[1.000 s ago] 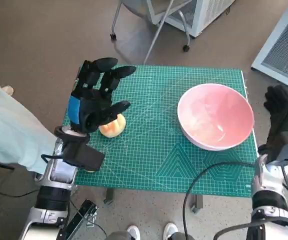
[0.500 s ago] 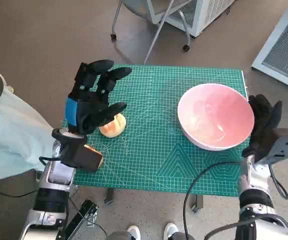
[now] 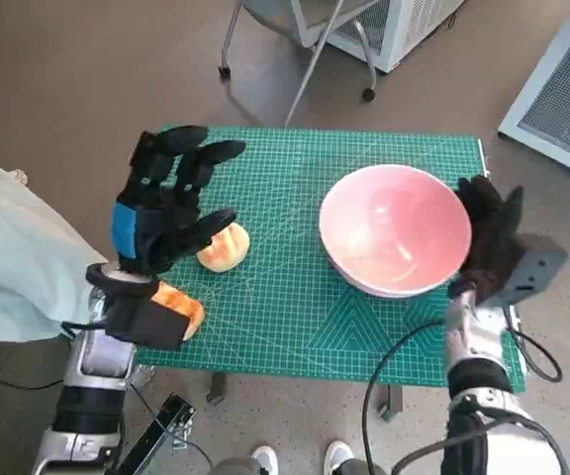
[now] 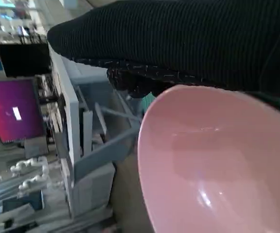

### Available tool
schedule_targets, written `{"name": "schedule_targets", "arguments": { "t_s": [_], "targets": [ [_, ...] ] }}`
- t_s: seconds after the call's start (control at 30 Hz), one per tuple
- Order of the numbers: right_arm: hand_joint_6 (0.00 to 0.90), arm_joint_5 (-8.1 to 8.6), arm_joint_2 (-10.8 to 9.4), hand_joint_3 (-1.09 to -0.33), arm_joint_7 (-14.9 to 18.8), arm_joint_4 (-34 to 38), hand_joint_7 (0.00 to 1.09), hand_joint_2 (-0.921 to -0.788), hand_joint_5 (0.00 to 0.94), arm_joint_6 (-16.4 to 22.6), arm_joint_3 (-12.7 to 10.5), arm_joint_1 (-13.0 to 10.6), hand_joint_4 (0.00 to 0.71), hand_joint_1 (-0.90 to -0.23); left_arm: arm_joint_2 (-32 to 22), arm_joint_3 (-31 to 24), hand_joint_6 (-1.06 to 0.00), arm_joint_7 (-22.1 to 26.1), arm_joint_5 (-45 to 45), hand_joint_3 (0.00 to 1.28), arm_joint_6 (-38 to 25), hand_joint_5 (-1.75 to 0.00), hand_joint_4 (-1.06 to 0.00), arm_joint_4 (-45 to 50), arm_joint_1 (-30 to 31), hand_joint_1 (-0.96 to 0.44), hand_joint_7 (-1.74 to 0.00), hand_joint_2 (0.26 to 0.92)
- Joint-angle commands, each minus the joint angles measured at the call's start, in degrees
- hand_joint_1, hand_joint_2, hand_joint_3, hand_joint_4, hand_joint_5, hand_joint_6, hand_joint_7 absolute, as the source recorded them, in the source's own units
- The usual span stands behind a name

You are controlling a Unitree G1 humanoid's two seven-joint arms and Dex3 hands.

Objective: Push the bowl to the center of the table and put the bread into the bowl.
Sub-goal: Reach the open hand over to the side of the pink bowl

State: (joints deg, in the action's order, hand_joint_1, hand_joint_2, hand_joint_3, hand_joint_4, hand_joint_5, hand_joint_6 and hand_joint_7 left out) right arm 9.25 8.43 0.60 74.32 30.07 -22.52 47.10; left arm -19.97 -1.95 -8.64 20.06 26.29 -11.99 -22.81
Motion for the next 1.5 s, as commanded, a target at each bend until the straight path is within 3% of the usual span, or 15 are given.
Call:
{"name": "schedule_targets", "arguments": {
  "t_s": [0.03,0.47,0.93,1.07,1.2,1.5],
  "targets": [
    [0.025,0.88,-1.8,-0.834,-0.4,1.0,0.78,-0.921,0.021,-1.8,-0.7,1.0,0.208,-0.532,-0.3,-0.7,-0.27,0.0,0.2,0.00,-1.5,-0.88,-0.24,2.7,1.8,-0.08,-0.91,0.919],
    [-0.001,0.91,-6.4,-0.826,-0.9,1.4,0.90,-0.921,0.035,-3.1,-1.4,4.5,0.227,-0.536,-0.7,-2.2,-0.27,-0.3,1.2,0.00,-4.5,-0.87,-0.24,7.7,5.3,-0.08,-0.90,0.919],
    [-0.001,0.58,-8.0,-0.825,-1.8,1.9,0.85,-0.921,0.037,-6.8,-1.3,7.0,0.219,-0.527,-0.7,-3.6,-0.28,-0.5,2.4,0.00,-6.4,-0.87,-0.25,11.1,8.1,-0.08,-0.89,0.920],
    [-0.001,-0.43,-7.4,-0.826,-2.2,1.8,0.83,-0.921,0.038,-6.8,-0.4,7.2,0.217,-0.524,-0.9,-4.1,-0.28,-0.3,2.4,0.00,-6.7,-0.87,-0.25,11.9,8.7,-0.08,-0.89,0.919],
    [-0.001,-2.49,-6.3,-0.829,-3.0,1.2,0.83,-0.921,0.037,-5.1,1.3,7.3,0.215,-0.534,-1.7,-4.7,-0.28,0.2,2.3,0.00,-6.9,-0.87,-0.25,12.4,9.0,-0.08,-0.89,0.919],
    [-0.001,-8.94,-2.4,-0.827,-4.4,-1.6,0.87,-0.921,0.062,5.9,7.3,6.8,0.254,-0.529,-8.0,-6.2,-0.28,5.1,2.4,0.00,-7.8,-0.85,-0.25,13.4,9.0,-0.08,-0.89,0.916]
  ]
}}
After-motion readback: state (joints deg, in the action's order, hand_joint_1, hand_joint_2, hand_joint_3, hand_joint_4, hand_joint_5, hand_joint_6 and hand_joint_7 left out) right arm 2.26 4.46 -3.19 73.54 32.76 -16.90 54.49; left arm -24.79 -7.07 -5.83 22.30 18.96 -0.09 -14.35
